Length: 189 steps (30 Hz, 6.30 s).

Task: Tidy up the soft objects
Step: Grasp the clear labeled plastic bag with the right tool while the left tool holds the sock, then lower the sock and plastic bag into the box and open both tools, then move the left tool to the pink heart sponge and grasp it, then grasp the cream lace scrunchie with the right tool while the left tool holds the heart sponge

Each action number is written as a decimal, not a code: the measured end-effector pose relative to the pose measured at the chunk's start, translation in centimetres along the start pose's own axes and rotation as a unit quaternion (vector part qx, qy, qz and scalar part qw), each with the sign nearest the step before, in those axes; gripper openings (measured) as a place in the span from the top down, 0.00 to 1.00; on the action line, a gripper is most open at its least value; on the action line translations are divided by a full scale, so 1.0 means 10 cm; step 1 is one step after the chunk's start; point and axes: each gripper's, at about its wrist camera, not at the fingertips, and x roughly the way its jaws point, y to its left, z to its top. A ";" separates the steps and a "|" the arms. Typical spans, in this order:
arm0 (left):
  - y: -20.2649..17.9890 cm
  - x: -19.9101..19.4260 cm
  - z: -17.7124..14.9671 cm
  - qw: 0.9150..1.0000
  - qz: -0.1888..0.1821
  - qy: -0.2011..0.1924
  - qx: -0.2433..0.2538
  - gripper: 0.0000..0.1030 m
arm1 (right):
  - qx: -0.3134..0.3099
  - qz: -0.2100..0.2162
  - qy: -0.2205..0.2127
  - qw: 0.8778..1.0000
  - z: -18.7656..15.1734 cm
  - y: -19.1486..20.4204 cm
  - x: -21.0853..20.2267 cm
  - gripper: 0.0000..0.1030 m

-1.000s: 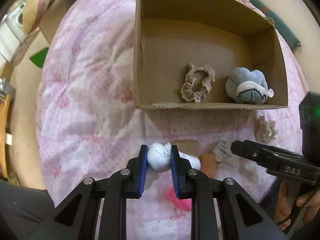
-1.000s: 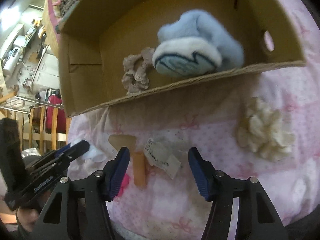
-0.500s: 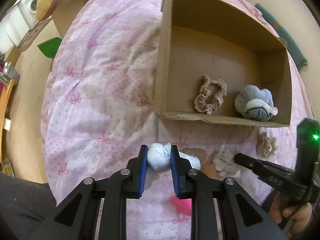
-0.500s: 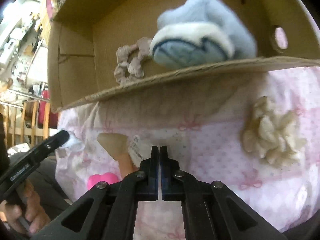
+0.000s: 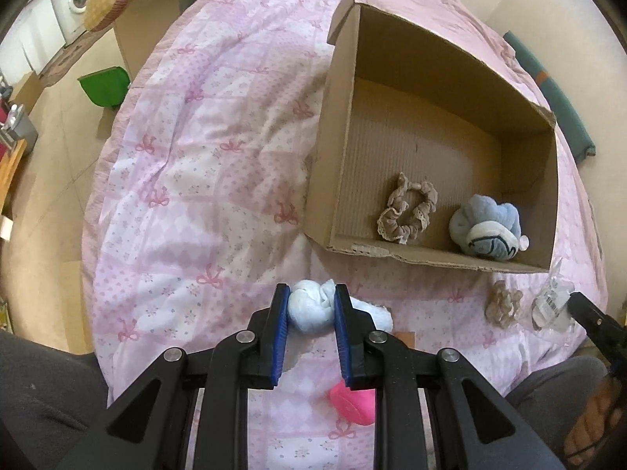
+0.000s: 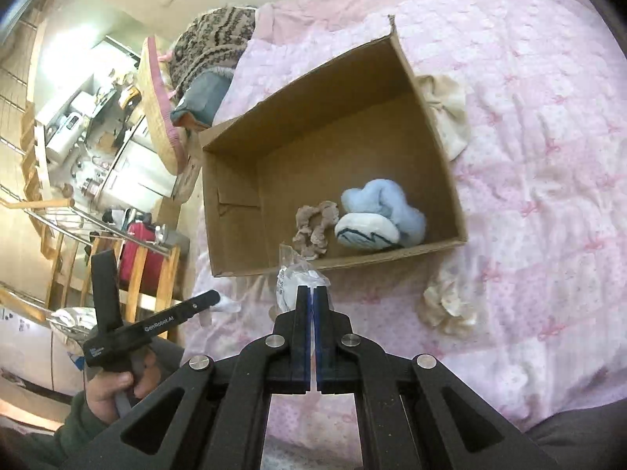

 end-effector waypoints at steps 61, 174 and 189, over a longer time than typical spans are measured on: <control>-0.72 0.11 0.48 0.983 0.032 -0.130 0.129 0.76 | -0.043 -0.031 -0.064 0.997 0.43 0.03 0.47 0.97; -0.28 -0.10 -0.28 0.998 0.001 -0.031 0.050 0.61 | 0.017 -0.220 0.105 0.970 -0.15 -0.55 0.91 0.82; -0.25 -0.06 -0.26 0.999 0.004 -0.025 0.043 0.61 | -0.003 -0.154 0.079 0.985 -0.28 -0.36 0.63 0.92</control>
